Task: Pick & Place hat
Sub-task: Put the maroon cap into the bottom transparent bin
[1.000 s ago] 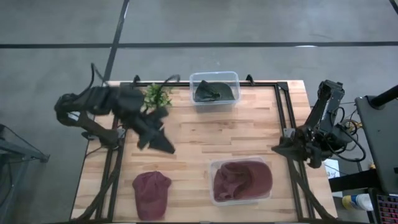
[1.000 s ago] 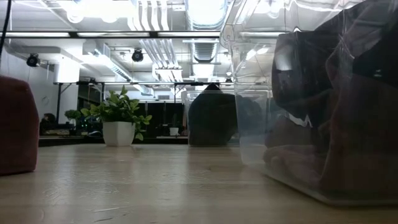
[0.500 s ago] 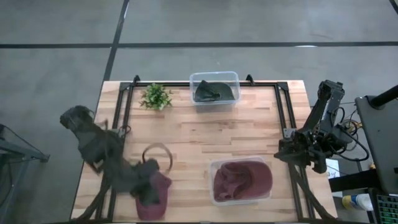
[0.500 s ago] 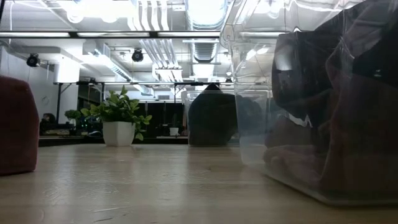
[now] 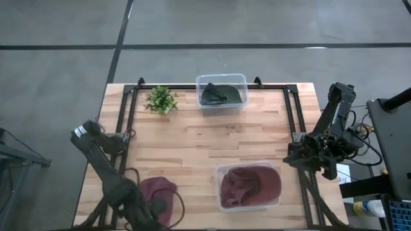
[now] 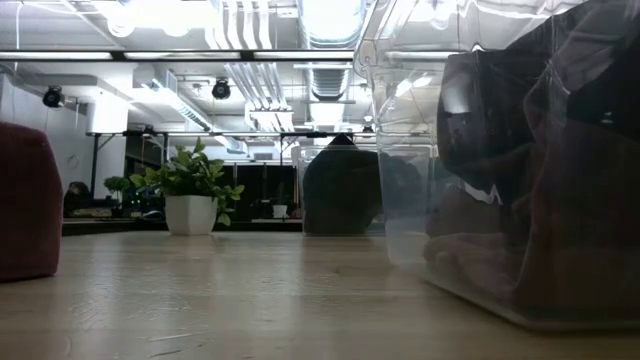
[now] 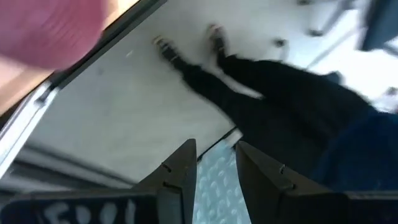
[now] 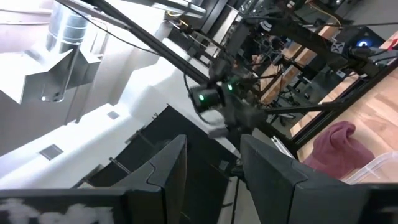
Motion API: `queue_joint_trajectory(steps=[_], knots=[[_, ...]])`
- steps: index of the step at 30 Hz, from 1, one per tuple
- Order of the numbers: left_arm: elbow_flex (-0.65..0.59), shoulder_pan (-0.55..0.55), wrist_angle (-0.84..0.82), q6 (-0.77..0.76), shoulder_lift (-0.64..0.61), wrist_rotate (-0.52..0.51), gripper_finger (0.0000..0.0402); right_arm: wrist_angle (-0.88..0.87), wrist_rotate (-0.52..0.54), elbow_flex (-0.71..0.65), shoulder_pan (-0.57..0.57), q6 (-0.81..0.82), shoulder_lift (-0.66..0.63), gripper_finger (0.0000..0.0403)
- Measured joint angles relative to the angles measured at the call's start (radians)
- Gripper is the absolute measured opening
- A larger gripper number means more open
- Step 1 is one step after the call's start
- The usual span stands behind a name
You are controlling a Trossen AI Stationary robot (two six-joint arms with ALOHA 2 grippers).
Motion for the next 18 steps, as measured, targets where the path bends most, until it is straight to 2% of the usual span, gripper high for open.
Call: queue_joint_trajectory(steps=[8,15,18], knots=[[-0.103,-0.017,0.03,-0.238,0.067,0.178,0.0106,0.001,0.0,0.0,0.0,-0.008,0.0,0.0146],[-0.207,-0.017,0.193,-0.218,0.066,0.222,0.0106,0.001,0.0,0.0,0.0,-0.012,0.0,0.0146],[-0.223,-0.023,0.293,-0.219,0.066,0.174,0.0108,0.001,0.0,0.0,0.0,-0.012,-0.001,0.0146]])
